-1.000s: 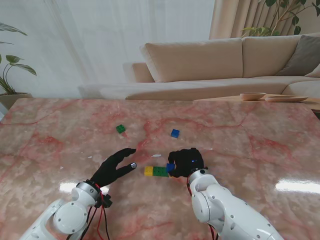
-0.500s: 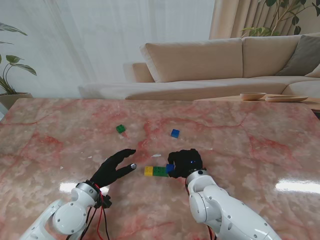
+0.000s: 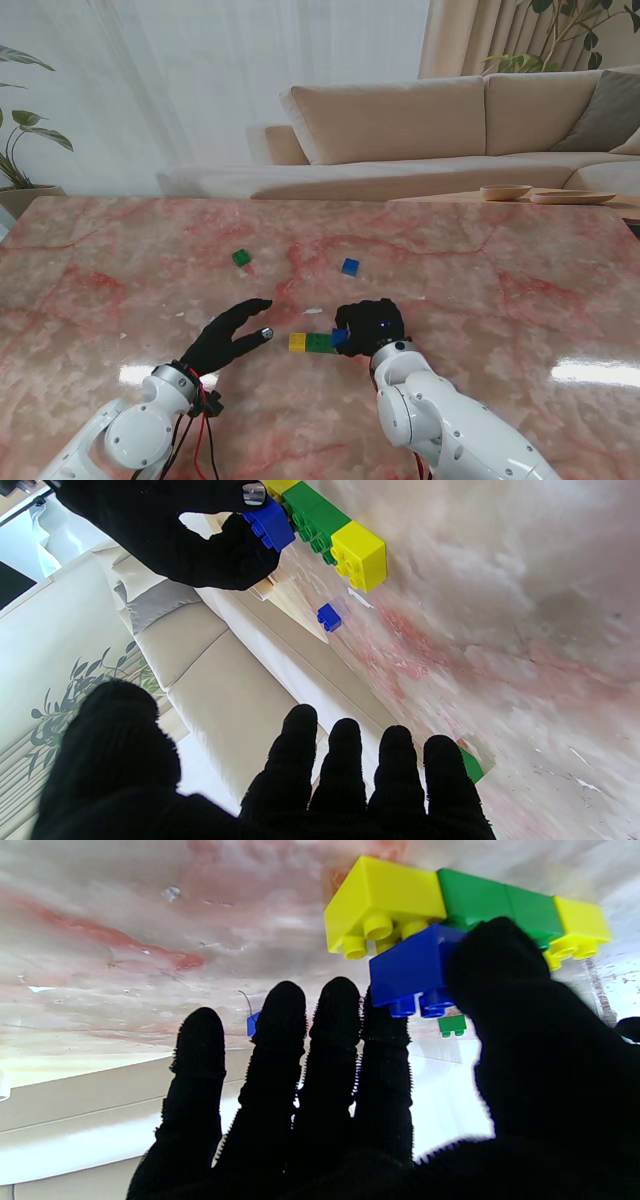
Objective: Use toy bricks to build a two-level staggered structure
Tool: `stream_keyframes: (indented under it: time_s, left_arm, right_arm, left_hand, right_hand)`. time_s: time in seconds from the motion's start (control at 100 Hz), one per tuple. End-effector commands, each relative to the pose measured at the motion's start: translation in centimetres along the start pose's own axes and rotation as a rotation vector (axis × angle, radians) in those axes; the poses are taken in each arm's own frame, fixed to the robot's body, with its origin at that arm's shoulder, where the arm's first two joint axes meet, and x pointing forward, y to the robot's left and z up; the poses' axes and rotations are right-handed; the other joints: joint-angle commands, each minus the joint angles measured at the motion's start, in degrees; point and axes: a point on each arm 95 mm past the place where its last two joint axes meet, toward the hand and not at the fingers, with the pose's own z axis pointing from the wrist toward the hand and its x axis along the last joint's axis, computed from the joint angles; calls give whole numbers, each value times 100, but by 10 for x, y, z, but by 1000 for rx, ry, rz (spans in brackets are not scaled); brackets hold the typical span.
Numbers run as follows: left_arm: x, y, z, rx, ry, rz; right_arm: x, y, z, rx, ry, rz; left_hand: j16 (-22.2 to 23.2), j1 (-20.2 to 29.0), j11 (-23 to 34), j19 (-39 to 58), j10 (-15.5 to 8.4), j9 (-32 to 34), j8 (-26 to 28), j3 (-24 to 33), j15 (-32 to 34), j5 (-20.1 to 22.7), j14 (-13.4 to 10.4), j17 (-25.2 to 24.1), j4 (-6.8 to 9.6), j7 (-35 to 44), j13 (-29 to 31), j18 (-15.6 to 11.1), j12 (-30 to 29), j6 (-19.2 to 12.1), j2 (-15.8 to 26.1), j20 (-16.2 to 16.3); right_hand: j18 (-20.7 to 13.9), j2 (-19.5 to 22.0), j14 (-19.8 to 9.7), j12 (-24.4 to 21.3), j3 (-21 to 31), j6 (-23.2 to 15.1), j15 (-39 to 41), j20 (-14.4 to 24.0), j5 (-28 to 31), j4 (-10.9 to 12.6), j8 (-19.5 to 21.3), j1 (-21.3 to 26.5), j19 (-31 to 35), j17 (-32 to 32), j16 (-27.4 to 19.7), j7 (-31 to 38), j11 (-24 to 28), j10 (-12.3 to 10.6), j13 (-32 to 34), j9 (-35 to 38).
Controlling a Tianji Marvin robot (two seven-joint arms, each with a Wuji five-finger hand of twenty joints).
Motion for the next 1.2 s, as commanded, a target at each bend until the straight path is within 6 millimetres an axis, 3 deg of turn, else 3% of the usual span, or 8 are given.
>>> stream_keyframes:
  time_s: [0.0,1.19]
  left_arm:
    - [-1,2,-2,-5,-6,-2]
    - [-1,2,-2,-21,-5,5]
  right_arm:
    - [0,-7,-2,22,-7,4]
    - [-1,-15,-6,45,-7,-7]
  left_hand:
    - [-72,140,-87,-182,-127,-47,28,-43,-213,130,-255,-14,30,29,74,-239,-37,-132,161,41]
    - [-71,156,-86,-306,-122,-45,25,-39,-215,127,-258,-19,25,24,77,-246,-38,-122,146,29]
  right_hand:
    - [-79,530,-141,-19,418,-798,2,117,533,5,445,247,-47,-7,29,522,67,-69,-65,-57]
    - [-169,520,-194,-227,245,-624,-105,102,-223,-9,432,204,-35,-21,-56,412,33,-101,-281,-461]
